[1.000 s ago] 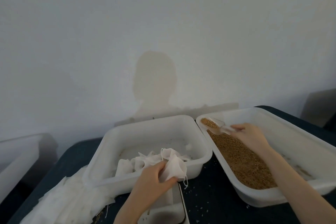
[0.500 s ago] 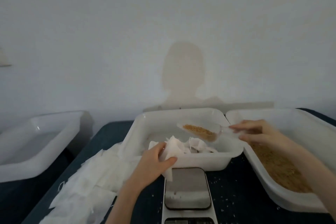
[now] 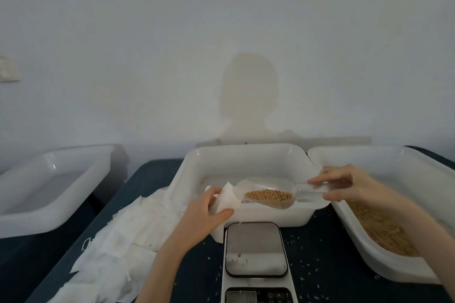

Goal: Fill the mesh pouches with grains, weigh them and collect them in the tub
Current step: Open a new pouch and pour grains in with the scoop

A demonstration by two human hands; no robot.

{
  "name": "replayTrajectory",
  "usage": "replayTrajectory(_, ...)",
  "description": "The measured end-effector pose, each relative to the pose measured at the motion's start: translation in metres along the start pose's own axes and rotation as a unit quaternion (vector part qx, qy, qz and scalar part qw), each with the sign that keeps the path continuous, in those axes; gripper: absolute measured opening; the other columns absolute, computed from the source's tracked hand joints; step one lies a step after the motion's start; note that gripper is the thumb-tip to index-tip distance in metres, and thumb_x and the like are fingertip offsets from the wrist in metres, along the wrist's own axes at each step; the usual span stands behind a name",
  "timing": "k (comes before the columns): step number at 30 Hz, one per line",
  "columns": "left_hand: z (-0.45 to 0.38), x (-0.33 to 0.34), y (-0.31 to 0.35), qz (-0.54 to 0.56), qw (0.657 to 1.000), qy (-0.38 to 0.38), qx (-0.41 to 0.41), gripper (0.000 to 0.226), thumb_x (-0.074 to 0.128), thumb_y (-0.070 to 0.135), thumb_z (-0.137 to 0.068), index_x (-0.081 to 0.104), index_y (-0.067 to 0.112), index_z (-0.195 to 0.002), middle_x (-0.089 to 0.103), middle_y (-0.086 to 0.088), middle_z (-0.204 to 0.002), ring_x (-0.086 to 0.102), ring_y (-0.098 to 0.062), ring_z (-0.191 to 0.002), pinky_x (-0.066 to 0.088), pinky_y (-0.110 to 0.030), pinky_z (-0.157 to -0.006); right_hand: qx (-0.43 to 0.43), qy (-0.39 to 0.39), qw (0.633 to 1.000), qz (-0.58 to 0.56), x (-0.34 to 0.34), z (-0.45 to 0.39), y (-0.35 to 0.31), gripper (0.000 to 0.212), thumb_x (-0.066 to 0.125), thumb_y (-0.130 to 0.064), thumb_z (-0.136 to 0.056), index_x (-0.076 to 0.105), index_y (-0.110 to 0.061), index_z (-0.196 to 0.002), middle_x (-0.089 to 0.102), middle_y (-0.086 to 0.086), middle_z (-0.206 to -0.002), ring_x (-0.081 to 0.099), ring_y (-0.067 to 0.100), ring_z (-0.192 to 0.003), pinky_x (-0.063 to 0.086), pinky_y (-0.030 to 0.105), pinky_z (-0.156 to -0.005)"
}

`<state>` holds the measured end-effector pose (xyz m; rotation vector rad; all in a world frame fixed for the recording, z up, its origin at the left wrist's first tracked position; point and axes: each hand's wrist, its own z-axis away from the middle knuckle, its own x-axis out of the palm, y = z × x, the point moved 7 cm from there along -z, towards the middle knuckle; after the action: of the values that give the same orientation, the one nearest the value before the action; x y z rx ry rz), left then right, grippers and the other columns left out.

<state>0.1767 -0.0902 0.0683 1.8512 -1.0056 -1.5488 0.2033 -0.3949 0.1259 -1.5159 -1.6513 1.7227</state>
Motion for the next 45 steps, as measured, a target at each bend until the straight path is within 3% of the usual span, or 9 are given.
replayTrajectory(6, -0.001, 0.009, 0.002, -0.049, 0.998, -0.027, 0.010, 0.047, 0.067, 0.045, -0.078, 0.048, 0.041, -0.120, 0.064, 0.015, -0.101, 0.062, 0.002, -0.088, 0.051, -0.018, -0.079, 0.011, -0.039, 0.999, 0.023, 0.006, -0.004, 0.004, 0.038, 0.070, 0.004, -0.080, 0.077, -0.029, -0.097, 0.070, -0.002, -0.089, 0.054, 0.002, -0.060, 0.042, 0.012, -0.059)
replayTrajectory(11, 0.001, 0.019, 0.014, -0.083, 0.994, -0.054, 0.047, 0.049, 0.063, 0.055, -0.073, 0.048, 0.042, -0.118, 0.063, 0.017, -0.102, 0.061, -0.001, -0.089, 0.053, -0.029, -0.081, 0.024, -0.065, 0.996, 0.047, 0.010, -0.006, 0.007, 0.036, 0.072, -0.001, -0.079, 0.076, -0.030, -0.099, 0.070, -0.006, -0.088, 0.054, 0.003, -0.062, 0.042, 0.014, -0.060)
replayTrajectory(19, 0.004, 0.032, 0.017, -0.114, 0.990, -0.071, 0.038, 0.072, 0.064, 0.059, -0.069, 0.043, 0.034, -0.132, 0.053, 0.022, -0.103, 0.052, 0.005, -0.093, 0.043, -0.013, -0.074, 0.049, -0.065, 0.994, 0.070, 0.016, -0.008, 0.004, 0.033, 0.075, -0.002, -0.077, 0.077, -0.029, -0.097, 0.069, -0.017, -0.085, 0.056, 0.002, -0.064, 0.042, 0.010, -0.063)
replayTrajectory(25, 0.002, 0.040, 0.017, -0.145, 0.988, -0.053, 0.023, 0.066, 0.064, 0.064, -0.069, 0.044, 0.035, -0.125, 0.052, 0.024, -0.094, 0.052, 0.005, -0.085, 0.041, -0.013, -0.066, 0.065, -0.009, 0.978, 0.199, 0.010, -0.012, -0.014, 0.033, 0.080, -0.020, -0.073, 0.073, -0.050, -0.086, 0.069, -0.022, -0.086, 0.062, 0.003, -0.074, 0.049, 0.016, -0.069)
replayTrajectory(29, 0.002, 0.048, 0.016, -0.114, 0.993, -0.037, 0.003, 0.053, 0.065, 0.061, -0.069, 0.046, 0.035, -0.111, 0.056, 0.020, -0.092, 0.054, 0.003, -0.083, 0.048, -0.018, -0.071, 0.020, 0.029, 0.903, 0.428, 0.012, -0.019, -0.042, 0.025, 0.070, -0.040, -0.081, 0.066, -0.051, -0.104, 0.065, -0.030, -0.103, 0.057, -0.009, -0.095, 0.038, 0.011, -0.079)
replayTrajectory(34, 0.001, 0.059, 0.016, -0.060, 0.998, 0.011, -0.015, 0.033, 0.068, 0.057, -0.072, 0.049, 0.034, -0.086, 0.059, 0.015, -0.083, 0.057, 0.001, -0.075, 0.041, -0.010, -0.055, -0.035, 0.039, 0.785, 0.617, 0.030, -0.032, -0.062, 0.040, 0.053, -0.027, -0.096, 0.050, -0.039, -0.134, 0.052, -0.016, -0.131, 0.040, 0.006, -0.128, 0.001, 0.033, -0.117)
replayTrajectory(37, 0.002, 0.065, 0.014, -0.034, 0.999, 0.024, -0.023, 0.030, 0.069, 0.054, -0.074, 0.047, 0.036, -0.082, 0.059, 0.018, -0.084, 0.058, 0.003, -0.077, 0.043, -0.009, -0.055, -0.132, 0.106, 0.725, 0.668, 0.045, -0.028, -0.081, 0.057, 0.076, 0.008, -0.062, 0.070, -0.023, -0.109, 0.065, 0.004, -0.104, 0.061, 0.021, -0.106, 0.019, 0.057, -0.111)
replayTrajectory(39, 0.002, 0.068, 0.012, -0.016, 0.999, 0.026, -0.025, 0.029, 0.069, 0.054, -0.075, 0.047, 0.037, -0.083, 0.059, 0.020, -0.084, 0.058, 0.003, -0.076, 0.044, -0.008, -0.056, -0.175, 0.151, 0.693, 0.683, 0.051, -0.026, -0.091, 0.058, 0.073, 0.017, -0.044, 0.075, -0.016, -0.091, 0.066, 0.009, -0.088, 0.066, 0.027, -0.091, 0.032, 0.064, -0.101)
replayTrajectory(45, 0.001, 0.076, 0.005, 0.012, 0.998, 0.033, -0.050, 0.033, 0.068, 0.058, -0.073, 0.050, 0.037, -0.091, 0.061, 0.019, -0.088, 0.059, 0.001, -0.081, 0.048, -0.012, -0.064, -0.185, 0.151, 0.657, 0.715, 0.062, -0.034, -0.101, 0.043, 0.069, 0.011, -0.060, 0.074, -0.016, -0.094, 0.065, 0.013, -0.095, 0.063, 0.029, -0.104, 0.026, 0.061, -0.107)
